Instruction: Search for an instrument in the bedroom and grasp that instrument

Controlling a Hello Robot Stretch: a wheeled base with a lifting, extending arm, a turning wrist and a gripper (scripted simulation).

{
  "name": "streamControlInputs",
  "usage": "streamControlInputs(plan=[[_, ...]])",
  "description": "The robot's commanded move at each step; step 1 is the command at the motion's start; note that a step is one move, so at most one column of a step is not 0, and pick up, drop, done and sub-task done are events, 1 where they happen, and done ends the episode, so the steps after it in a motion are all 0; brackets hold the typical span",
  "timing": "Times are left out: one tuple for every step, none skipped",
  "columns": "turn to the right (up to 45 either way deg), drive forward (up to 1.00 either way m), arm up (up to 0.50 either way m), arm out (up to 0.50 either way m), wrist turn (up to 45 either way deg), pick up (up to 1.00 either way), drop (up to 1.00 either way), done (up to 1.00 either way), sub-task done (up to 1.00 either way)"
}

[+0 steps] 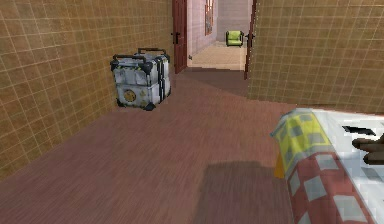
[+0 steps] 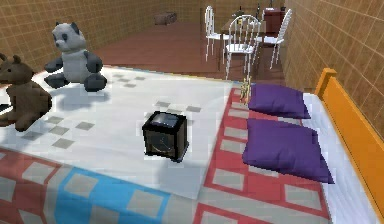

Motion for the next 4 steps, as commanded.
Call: streamControlInputs(plan=[[0.0, 0.00, 0.36, 0.00, 0.0, 0.00, 0.00, 0.00, 0.00], [0.0, 0.00, 0.00, 0.34, 0.0, 0.00, 0.00, 0.00, 0.00], [0.0, 0.00, 0.00, 0.00, 45.0, 0.00, 0.00, 0.00, 0.00], [0.0, 0.00, 0.00, 0.00, 45.0, 0.00, 0.00, 0.00, 0.00]])
